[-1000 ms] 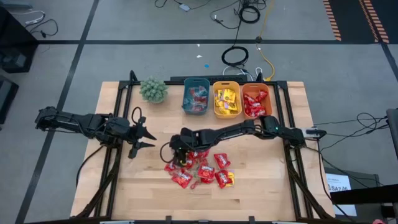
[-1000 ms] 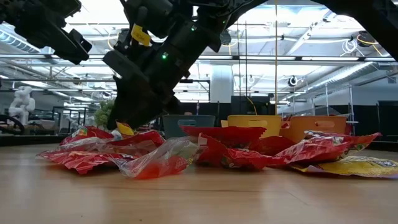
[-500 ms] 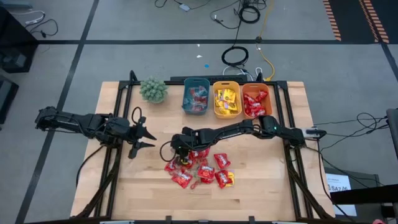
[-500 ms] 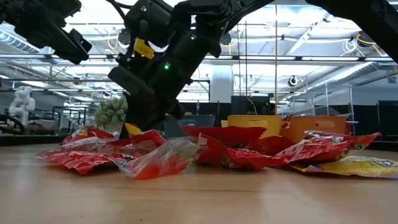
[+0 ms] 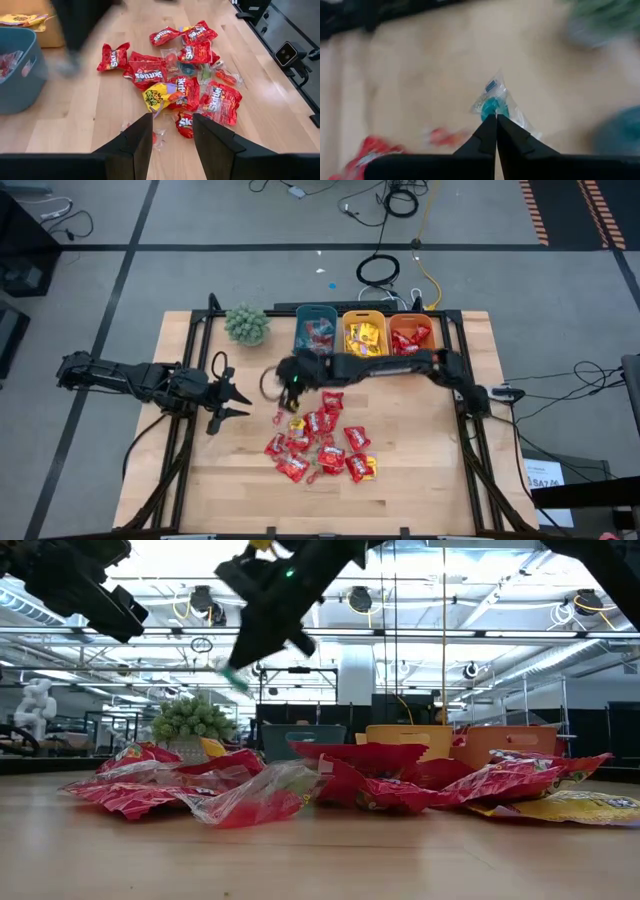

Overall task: Sort candy
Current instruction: Put the blue gummy into the blue bin, then put the orange gummy into the blue bin

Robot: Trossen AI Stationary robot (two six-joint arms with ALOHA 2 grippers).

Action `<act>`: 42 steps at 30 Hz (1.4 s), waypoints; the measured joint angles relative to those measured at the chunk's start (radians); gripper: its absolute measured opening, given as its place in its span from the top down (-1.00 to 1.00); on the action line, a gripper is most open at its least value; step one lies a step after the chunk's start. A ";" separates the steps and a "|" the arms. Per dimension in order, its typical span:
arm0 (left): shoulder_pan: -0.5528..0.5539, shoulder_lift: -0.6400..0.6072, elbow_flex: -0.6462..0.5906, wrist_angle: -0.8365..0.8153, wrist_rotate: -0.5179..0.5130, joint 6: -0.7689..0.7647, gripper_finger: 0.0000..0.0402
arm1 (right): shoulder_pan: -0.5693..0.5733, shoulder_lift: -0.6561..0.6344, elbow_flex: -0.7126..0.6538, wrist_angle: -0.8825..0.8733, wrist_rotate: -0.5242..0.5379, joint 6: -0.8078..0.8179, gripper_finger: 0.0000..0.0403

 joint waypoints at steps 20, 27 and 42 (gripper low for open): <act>0.000 0.000 0.000 0.009 -0.163 -0.196 0.26 | -0.311 -0.073 0.000 -0.202 0.109 0.120 0.72; 0.000 0.000 0.000 0.009 -0.247 -0.212 0.26 | -0.329 -0.078 0.000 -0.248 0.085 0.098 0.34; 0.000 0.000 0.000 -0.005 -0.315 -0.211 0.15 | -0.221 -0.104 0.000 -0.596 0.044 0.195 0.25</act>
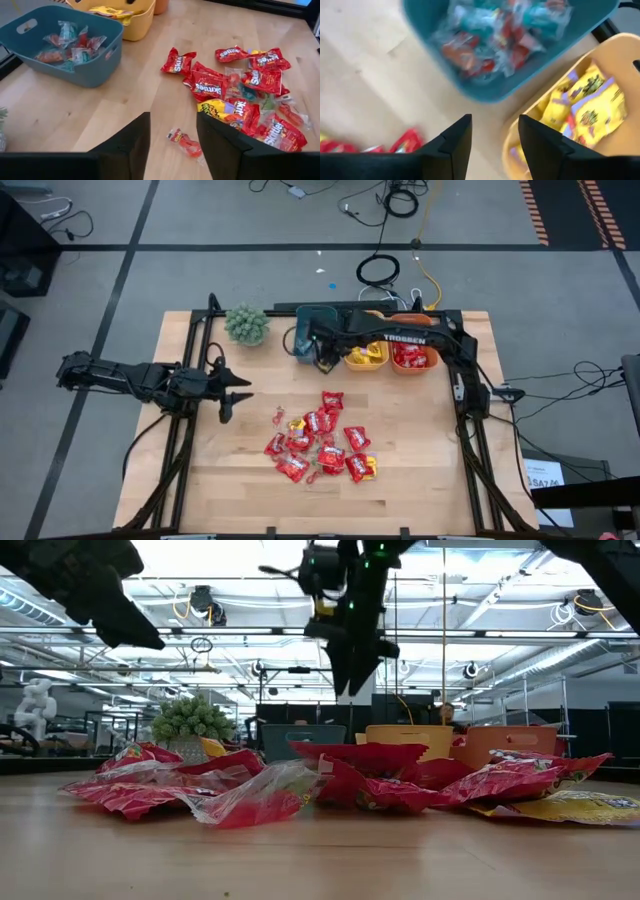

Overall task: Sort candy
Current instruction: Put the orange gummy into the blue bin

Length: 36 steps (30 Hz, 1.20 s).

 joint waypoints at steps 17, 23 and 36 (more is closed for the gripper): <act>0.000 0.000 0.000 -0.014 0.116 0.052 -0.09 | 0.405 -0.039 -0.056 -0.098 0.155 0.437 0.31; 0.000 0.002 0.000 -0.012 0.137 0.057 -0.09 | 0.519 -0.039 -0.063 -0.109 0.156 0.606 0.31; -0.041 0.222 0.001 0.148 0.143 0.022 -0.09 | 0.699 -0.040 -0.150 -0.213 0.190 0.838 0.31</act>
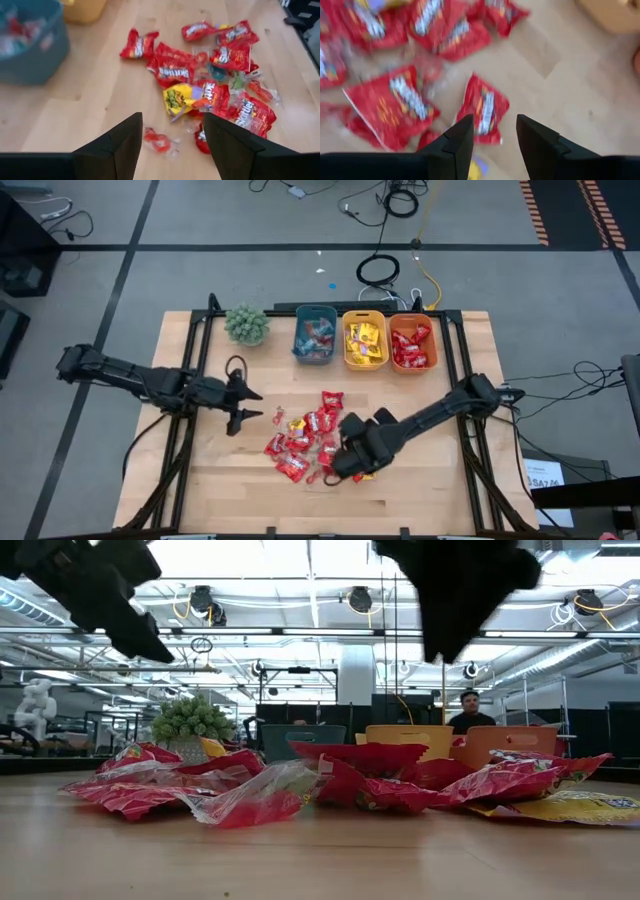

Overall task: Sort candy
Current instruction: Put the orange gummy into the blue bin

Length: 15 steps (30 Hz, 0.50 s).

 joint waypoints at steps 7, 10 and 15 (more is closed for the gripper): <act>-0.031 0.243 0.025 0.022 -0.049 -0.193 -0.09 | 0.134 -0.026 -0.121 0.095 -0.044 0.130 0.31; -0.032 0.363 0.059 0.026 -0.088 -0.264 -0.09 | 0.204 -0.056 -0.188 0.146 -0.043 0.215 0.31; -0.027 0.558 0.104 0.027 -0.128 -0.361 -0.09 | 0.328 -0.092 -0.288 0.197 -0.040 0.395 0.31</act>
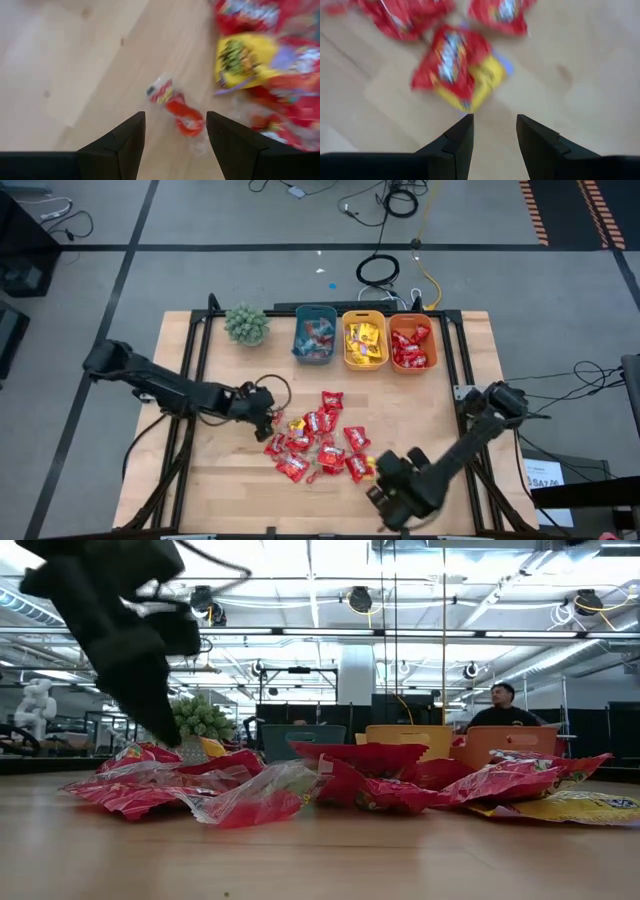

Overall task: Sort candy
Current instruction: Put the orange gummy into the blue bin

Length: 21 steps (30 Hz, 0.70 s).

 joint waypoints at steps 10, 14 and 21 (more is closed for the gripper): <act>0.002 0.268 0.039 0.148 0.024 -0.124 0.07 | 0.224 0.000 -0.084 0.047 0.005 0.366 0.31; 0.013 0.275 0.076 0.110 0.043 -0.157 0.50 | 0.299 0.000 -0.099 0.048 0.004 0.476 0.31; 0.052 0.232 0.190 -0.054 0.049 -0.083 0.94 | 0.352 0.001 -0.106 0.046 0.075 0.486 0.31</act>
